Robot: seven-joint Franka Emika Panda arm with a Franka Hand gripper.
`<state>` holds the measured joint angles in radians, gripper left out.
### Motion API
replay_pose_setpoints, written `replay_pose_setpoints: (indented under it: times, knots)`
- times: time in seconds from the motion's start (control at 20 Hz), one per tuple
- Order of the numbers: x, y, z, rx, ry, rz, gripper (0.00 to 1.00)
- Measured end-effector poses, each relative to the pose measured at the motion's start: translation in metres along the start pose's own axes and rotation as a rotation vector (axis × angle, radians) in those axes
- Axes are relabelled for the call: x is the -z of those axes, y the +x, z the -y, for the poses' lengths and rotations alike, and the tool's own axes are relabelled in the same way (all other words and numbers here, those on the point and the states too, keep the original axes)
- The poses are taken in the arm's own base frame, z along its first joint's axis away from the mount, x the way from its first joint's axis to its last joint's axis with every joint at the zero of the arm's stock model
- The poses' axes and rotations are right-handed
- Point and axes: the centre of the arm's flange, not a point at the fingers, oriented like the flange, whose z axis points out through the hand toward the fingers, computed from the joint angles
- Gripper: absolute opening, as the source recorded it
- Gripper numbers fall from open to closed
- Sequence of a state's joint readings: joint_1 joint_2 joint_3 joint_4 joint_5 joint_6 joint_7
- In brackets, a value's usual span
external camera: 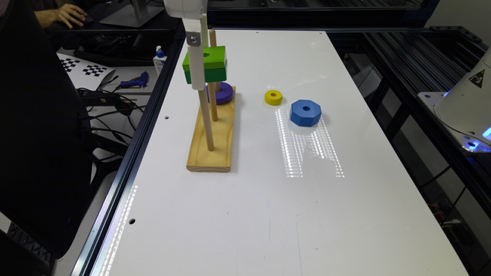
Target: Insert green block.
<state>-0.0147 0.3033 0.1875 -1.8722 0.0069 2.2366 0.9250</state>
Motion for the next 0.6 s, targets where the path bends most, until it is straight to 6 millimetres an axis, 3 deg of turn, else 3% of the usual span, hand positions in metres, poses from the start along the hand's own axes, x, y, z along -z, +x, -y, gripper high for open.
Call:
replay_pose_setpoints:
  times: [0.6]
  knots:
    - [-0.0006,0.0000,0.0036,0.004,0.003,0.000,0.00]
